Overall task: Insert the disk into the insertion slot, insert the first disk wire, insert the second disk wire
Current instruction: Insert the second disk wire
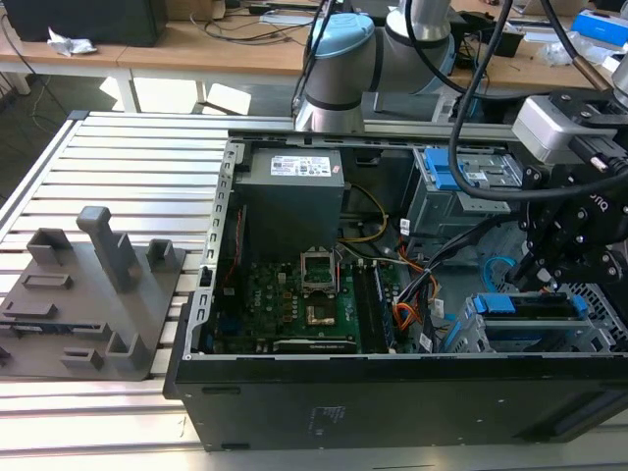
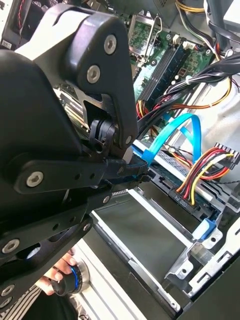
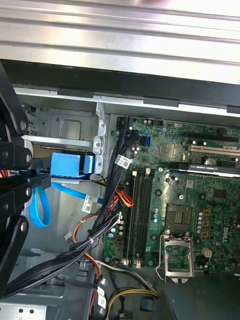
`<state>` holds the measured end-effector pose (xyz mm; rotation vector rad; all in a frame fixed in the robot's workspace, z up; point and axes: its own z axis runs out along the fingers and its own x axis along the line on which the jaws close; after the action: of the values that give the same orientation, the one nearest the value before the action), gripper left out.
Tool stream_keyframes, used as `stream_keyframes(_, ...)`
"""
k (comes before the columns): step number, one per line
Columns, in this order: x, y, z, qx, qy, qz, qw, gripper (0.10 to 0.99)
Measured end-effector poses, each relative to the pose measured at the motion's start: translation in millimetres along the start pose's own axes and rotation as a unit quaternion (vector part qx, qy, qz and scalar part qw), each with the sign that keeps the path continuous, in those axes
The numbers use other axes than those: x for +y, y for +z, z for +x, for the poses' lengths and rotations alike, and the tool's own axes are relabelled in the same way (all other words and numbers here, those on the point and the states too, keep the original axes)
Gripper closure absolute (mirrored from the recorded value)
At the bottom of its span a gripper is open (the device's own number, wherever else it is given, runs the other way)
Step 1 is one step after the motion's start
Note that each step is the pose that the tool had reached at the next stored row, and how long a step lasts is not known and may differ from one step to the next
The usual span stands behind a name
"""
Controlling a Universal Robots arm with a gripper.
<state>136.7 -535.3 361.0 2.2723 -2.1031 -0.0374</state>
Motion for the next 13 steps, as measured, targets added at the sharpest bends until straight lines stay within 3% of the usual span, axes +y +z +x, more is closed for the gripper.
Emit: stream_keyframes(13, -2.2, 7.0, 0.0, 0.0000, 0.000, 0.0000, 1.0000, 0.922)
